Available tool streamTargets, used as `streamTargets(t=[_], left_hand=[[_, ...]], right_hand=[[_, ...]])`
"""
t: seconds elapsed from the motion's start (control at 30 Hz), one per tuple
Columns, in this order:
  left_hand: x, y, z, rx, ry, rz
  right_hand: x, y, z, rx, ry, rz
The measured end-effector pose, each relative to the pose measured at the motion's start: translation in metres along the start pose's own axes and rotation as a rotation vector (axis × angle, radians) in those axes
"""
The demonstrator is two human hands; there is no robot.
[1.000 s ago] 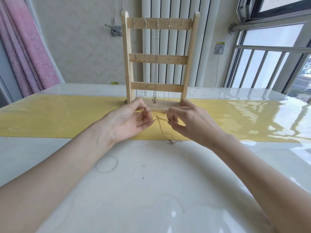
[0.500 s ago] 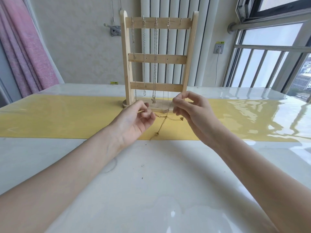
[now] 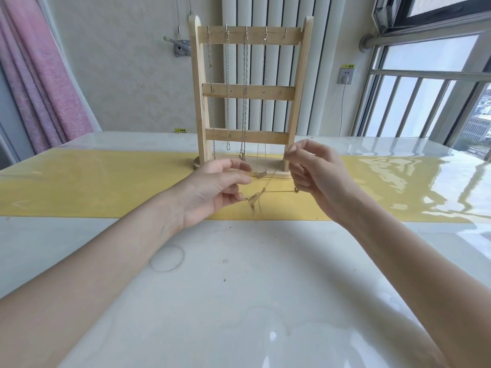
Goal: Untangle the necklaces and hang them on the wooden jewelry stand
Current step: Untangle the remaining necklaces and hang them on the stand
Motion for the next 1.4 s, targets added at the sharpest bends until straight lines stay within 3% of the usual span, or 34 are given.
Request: streamTargets(t=[0.2,0.27,0.5,0.67,0.9,1.07,1.2,1.4], left_hand=[[0.006,0.003,0.0,-0.007,-0.013,0.25],[0.007,0.001,-0.001,-0.011,-0.005,0.274],[0.006,-0.002,-0.001,-0.081,-0.016,0.29],[0.001,-0.003,-0.002,-0.182,-0.201,0.687],[-0.005,-0.008,-0.007,-0.123,-0.393,0.846],[0.002,-0.015,-0.006,-0.191,-0.516,1.097],[0.0,-0.012,-0.004,-0.267,-0.591,1.094],[0.003,-0.01,-0.003,-0.219,-0.574,1.043]], right_hand=[[0.003,-0.006,0.0,-0.022,0.338,-0.71],[0.002,-0.006,0.0,-0.059,0.391,-0.799],[-0.001,-0.003,0.002,-0.116,0.383,-0.713],[-0.004,-0.004,0.003,-0.03,0.317,-0.527],[0.001,-0.002,0.003,-0.073,0.352,-0.621],[0.0,-0.01,-0.001,-0.056,0.39,-0.731],[0.001,-0.01,-0.002,-0.003,0.358,-0.765],[0.0,-0.01,-0.002,0.071,0.262,-0.794]])
Point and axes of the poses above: each hand's wrist, its own z-axis towards the middle knuckle, its own y-axis out of the back of the hand, x = y × z, the point moved 3 cm from there along z, towards the middle knuckle, and after that the axes turned 7 degrees about z, right-handed, at the moved point
